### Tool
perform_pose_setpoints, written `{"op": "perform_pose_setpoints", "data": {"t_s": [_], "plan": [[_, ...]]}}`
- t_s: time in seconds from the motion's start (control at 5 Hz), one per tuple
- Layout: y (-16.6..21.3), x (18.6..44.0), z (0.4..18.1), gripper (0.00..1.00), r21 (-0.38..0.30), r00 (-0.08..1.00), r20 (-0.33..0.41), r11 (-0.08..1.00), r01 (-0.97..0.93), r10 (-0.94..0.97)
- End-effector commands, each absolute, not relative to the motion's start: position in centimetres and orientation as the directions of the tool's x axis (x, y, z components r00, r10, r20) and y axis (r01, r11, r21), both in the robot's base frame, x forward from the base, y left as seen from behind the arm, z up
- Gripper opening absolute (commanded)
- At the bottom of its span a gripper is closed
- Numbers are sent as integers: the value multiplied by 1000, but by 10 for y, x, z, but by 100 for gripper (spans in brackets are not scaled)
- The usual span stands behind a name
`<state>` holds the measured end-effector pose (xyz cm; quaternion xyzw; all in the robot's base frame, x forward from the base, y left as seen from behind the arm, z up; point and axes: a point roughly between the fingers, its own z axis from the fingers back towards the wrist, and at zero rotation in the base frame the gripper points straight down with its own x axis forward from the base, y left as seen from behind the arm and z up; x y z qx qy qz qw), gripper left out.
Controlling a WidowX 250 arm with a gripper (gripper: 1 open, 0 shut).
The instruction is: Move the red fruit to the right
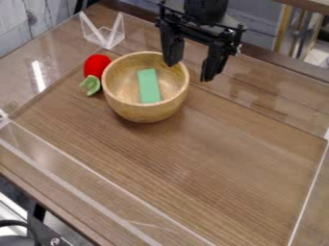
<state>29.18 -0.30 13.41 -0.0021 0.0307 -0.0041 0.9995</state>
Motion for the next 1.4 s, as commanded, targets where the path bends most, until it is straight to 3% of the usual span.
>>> {"op": "perform_pose_setpoints", "data": {"t_s": [0.0,0.6,1.2], "plan": [[-7,295,120,100,-12,996,-82,999,29,-30],[93,291,134,100,-44,972,30,972,-232,234],[175,277,121,100,-52,940,82,943,-329,332]]}}
